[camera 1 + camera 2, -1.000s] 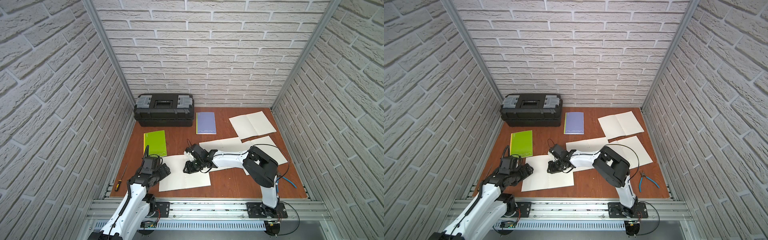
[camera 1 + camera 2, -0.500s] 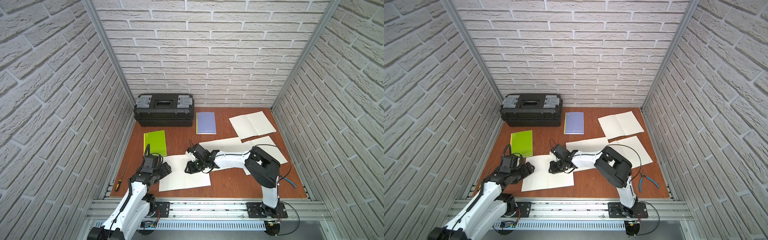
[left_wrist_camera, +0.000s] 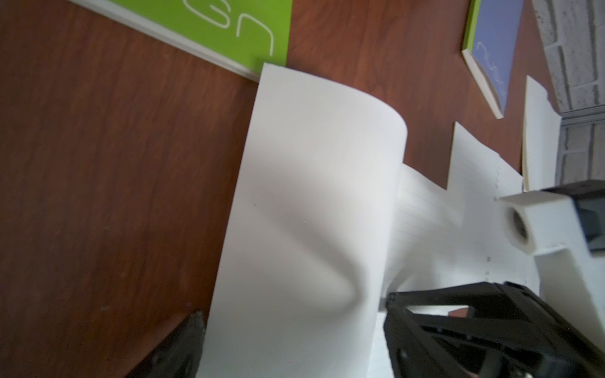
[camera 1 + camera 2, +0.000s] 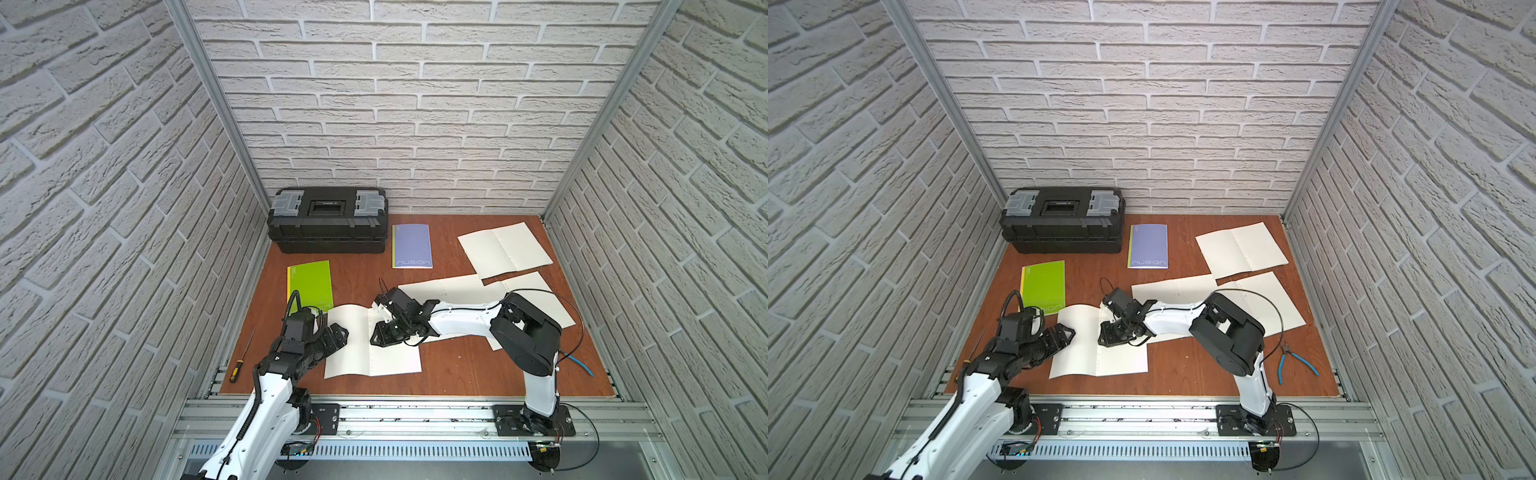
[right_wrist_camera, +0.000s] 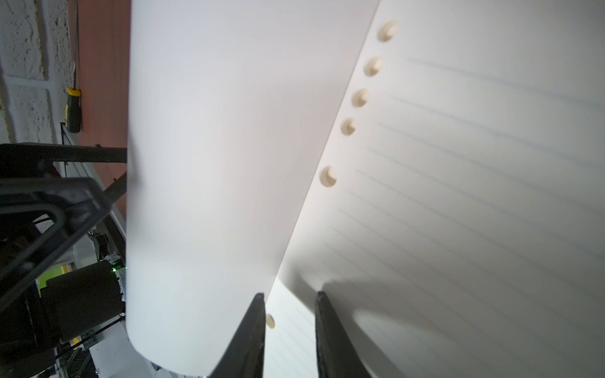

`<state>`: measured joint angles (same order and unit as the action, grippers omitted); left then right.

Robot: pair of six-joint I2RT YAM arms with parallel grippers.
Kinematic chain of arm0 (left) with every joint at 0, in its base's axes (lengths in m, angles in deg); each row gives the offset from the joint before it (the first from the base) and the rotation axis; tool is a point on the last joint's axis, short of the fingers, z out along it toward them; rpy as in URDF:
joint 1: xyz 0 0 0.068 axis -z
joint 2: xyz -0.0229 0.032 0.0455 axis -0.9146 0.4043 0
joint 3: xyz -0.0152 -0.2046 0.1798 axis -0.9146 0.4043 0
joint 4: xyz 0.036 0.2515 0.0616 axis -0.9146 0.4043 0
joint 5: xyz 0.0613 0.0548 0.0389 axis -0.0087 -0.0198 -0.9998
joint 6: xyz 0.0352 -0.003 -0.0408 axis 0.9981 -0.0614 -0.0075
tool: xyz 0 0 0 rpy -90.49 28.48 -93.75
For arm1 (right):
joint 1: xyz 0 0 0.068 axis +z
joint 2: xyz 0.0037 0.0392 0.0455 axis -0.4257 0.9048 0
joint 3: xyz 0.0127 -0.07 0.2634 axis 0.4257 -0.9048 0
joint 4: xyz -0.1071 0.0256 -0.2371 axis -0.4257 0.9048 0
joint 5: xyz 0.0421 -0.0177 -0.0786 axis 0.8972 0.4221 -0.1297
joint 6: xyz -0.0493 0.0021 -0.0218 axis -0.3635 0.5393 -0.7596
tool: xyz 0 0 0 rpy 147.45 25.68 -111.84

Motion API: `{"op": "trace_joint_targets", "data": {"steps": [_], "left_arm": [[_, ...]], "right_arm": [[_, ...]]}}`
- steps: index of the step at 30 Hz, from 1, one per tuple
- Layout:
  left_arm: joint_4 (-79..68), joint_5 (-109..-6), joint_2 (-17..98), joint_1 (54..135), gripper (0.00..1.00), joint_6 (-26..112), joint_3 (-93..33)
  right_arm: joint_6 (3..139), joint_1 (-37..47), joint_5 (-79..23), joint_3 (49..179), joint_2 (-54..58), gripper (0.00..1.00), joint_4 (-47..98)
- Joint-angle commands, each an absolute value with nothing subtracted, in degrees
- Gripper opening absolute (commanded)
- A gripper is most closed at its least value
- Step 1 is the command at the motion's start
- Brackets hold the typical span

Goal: Close the notebook
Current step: Close the notebook at the center of the board.

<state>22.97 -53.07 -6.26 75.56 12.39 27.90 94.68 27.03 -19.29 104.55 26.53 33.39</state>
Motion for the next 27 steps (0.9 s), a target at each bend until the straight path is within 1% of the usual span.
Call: {"op": "trace_joint_targets", "data": {"steps": [1, 11, 21, 27], "left_arm": [[17.9, -47.1, -8.0, 76.0, 0.86, 11.3, 28.8], [13.8, -41.9, -8.5, 76.2, 0.86, 9.7, 27.0], [13.9, -40.0, -10.4, 76.7, 0.86, 9.0, 23.9], [14.5, -38.8, -11.5, 77.2, 0.86, 8.7, 21.4]], "right_arm": [[94.8, 26.8, -19.9, 103.2, 25.2, 0.28, 33.8], [94.9, 26.8, -19.7, 103.1, 24.5, 0.28, 33.1], [94.9, 26.8, -19.4, 103.2, 24.0, 0.28, 32.5], [94.4, 26.7, -19.9, 103.7, 21.2, 0.28, 32.9]]}}
